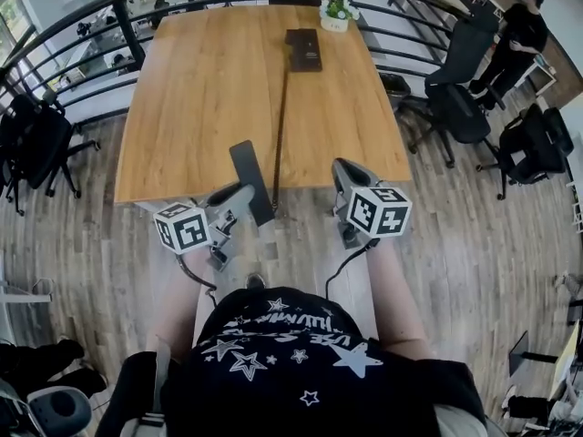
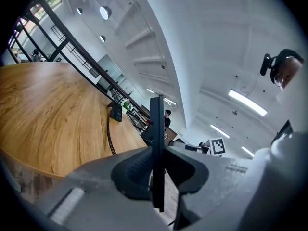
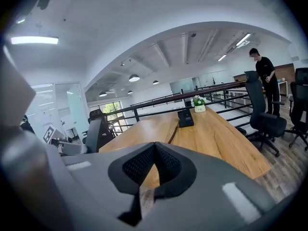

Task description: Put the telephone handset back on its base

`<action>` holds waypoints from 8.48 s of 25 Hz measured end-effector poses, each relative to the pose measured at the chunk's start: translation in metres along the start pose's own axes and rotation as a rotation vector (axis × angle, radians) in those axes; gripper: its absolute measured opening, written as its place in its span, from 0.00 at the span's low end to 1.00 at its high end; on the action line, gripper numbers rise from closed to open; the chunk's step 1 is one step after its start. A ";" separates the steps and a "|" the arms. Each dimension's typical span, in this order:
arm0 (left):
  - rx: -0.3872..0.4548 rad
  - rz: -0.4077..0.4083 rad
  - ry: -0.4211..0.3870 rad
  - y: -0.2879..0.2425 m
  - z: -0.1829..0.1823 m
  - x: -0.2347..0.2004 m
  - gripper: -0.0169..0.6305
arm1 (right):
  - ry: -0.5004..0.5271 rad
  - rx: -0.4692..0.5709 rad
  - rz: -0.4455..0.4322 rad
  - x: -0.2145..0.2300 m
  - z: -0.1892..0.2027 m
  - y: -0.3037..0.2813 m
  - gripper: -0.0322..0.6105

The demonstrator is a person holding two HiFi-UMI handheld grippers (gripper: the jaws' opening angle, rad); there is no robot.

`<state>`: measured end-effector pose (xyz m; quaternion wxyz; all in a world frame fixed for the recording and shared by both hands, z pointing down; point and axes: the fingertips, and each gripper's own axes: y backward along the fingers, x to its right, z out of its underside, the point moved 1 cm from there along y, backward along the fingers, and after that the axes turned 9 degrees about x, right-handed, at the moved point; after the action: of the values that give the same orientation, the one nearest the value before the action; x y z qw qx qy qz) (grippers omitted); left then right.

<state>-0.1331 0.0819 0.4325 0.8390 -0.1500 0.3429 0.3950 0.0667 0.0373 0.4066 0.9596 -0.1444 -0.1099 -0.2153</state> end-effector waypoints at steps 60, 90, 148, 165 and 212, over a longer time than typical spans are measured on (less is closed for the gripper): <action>-0.032 -0.005 0.004 -0.293 -0.158 -0.154 0.15 | -0.015 -0.065 0.006 0.238 -0.115 -0.287 0.05; -0.134 -0.004 0.019 -0.432 -0.185 -0.279 0.15 | -0.096 -0.187 -0.022 0.319 -0.079 -0.409 0.05; -0.292 0.023 -0.066 -0.476 -0.158 -0.368 0.21 | -0.214 -0.225 0.043 0.341 -0.043 -0.435 0.05; -0.243 -0.150 -0.054 -0.455 -0.171 -0.364 0.28 | -0.207 -0.189 0.005 0.325 -0.064 -0.422 0.05; -0.040 -0.115 -0.165 -0.147 -0.119 -0.130 0.28 | -0.013 -0.048 -0.192 0.063 -0.078 -0.219 0.05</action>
<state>-0.1336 -0.1476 0.4338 0.8824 -0.1533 0.2557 0.3641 0.0369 -0.2017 0.4010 0.9301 -0.1574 -0.1245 -0.3077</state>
